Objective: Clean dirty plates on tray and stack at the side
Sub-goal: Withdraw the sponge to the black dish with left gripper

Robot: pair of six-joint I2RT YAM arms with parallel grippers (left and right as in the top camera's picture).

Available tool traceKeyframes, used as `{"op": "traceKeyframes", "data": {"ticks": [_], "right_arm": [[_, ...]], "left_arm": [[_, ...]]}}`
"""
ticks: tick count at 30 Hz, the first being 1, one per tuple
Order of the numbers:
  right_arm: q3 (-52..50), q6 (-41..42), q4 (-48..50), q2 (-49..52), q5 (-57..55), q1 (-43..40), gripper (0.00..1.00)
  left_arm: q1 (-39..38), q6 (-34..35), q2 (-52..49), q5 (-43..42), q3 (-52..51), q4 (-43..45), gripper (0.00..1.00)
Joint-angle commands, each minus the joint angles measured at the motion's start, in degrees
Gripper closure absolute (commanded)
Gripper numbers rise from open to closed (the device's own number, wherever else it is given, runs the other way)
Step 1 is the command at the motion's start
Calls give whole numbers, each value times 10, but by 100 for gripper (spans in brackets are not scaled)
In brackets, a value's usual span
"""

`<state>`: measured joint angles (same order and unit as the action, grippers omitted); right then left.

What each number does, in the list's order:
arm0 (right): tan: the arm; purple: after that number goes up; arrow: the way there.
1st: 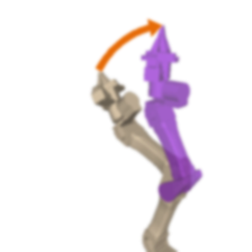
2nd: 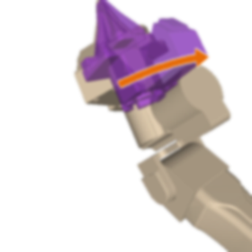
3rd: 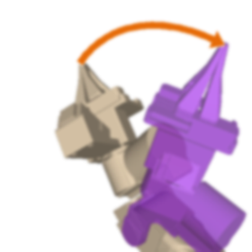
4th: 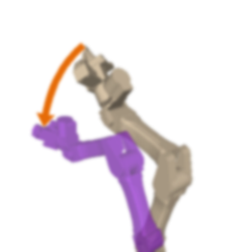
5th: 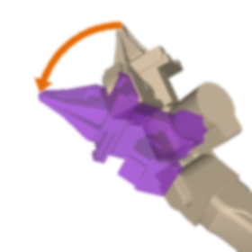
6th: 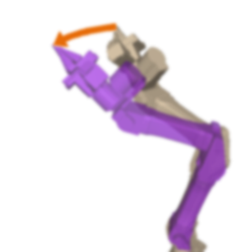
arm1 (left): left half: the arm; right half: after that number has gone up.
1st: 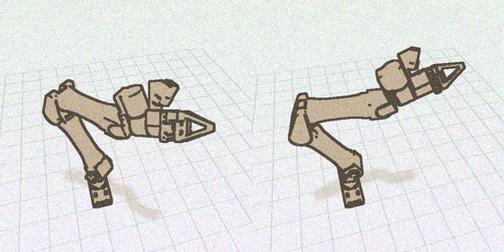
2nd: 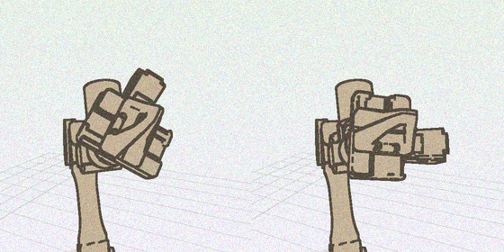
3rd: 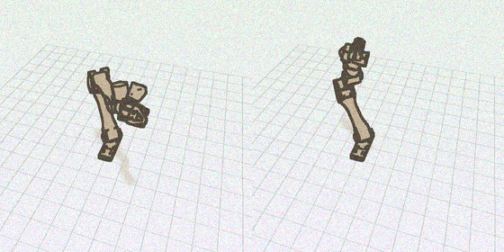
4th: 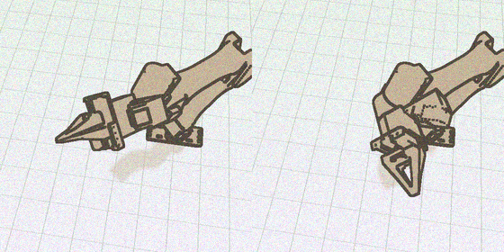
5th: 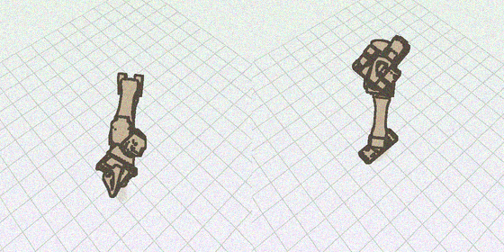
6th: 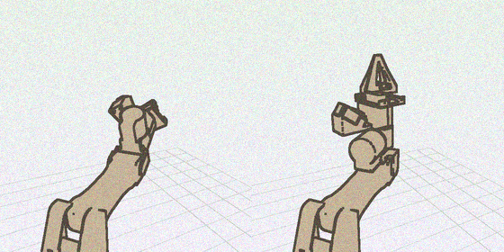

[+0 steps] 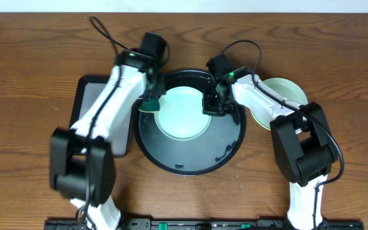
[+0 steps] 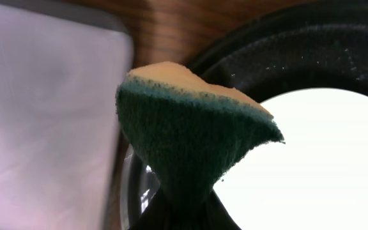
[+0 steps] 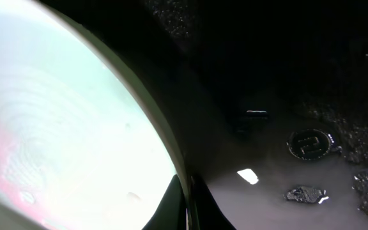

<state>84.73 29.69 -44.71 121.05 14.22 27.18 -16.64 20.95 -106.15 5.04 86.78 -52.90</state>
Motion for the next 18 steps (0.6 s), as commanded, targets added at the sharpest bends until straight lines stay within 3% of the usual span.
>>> {"op": "traceKeyframes", "data": {"ticks": [1, 8, 18], "right_arm": [[1, -30, -13, 9, 6, 10, 99], [48, -58, -79, -45, -132, 23, 99], [49, -92, -79, -153, -346, 90, 99]], "left_arm": [[23, 1, 52, 21, 17, -29, 92], [95, 1, 80, 21, 17, -42, 92], [132, 1, 80, 21, 17, -42, 92]]}}
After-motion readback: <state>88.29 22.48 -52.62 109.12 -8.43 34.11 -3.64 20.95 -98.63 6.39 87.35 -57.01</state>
